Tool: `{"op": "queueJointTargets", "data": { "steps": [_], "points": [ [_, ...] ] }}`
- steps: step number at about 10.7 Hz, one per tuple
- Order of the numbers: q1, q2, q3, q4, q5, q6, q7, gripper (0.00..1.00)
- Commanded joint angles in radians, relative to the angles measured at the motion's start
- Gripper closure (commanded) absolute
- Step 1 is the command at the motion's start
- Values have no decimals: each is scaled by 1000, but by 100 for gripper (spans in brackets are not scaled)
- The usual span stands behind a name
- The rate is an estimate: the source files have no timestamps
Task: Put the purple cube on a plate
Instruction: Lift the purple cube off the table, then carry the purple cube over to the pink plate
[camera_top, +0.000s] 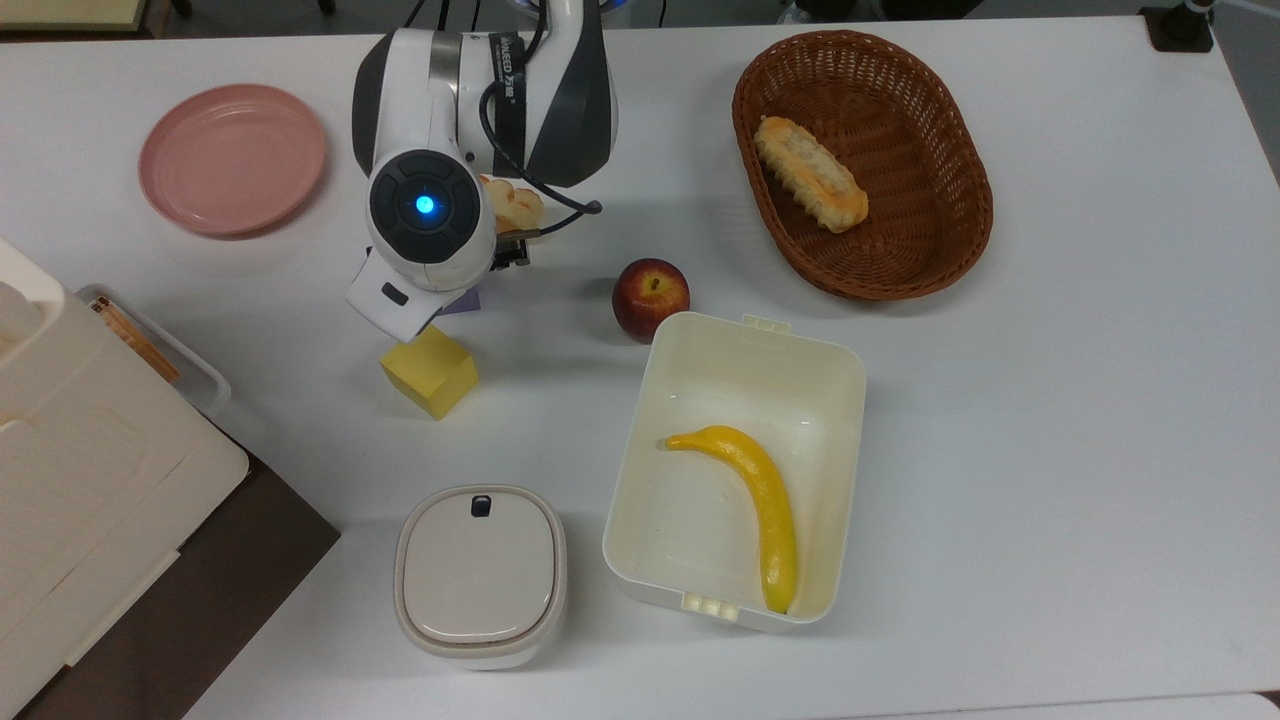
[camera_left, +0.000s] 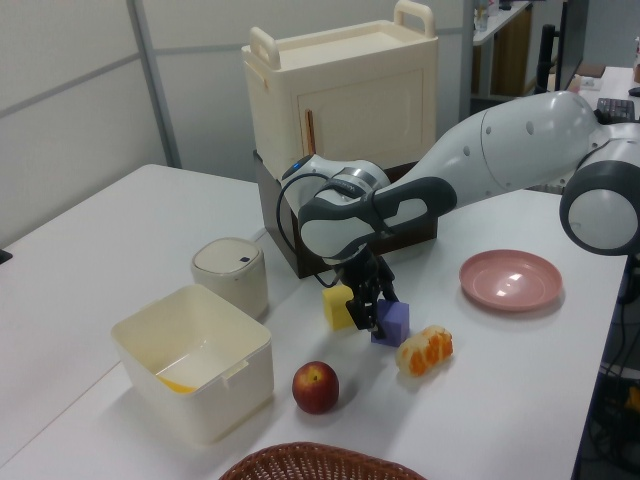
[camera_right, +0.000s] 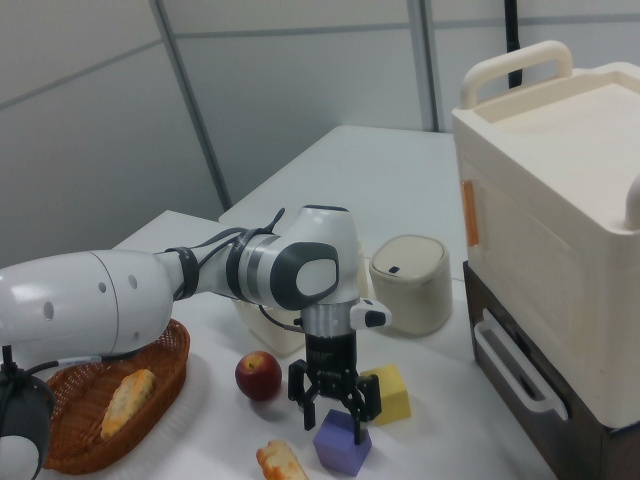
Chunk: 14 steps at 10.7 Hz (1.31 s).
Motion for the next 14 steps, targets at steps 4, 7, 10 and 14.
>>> {"op": "queueJointTargets", "data": {
  "steps": [4,7,10,14],
  "points": [
    [2,-93,-19,-28,4,-6,8,91],
    [-44,-153,-24,12,-20,-158,-26,92],
    [-128,-153,-35,14,-143,-255,-75,92],
    [-277,-144,-36,11,-148,-250,-221,79]
  ]
}}
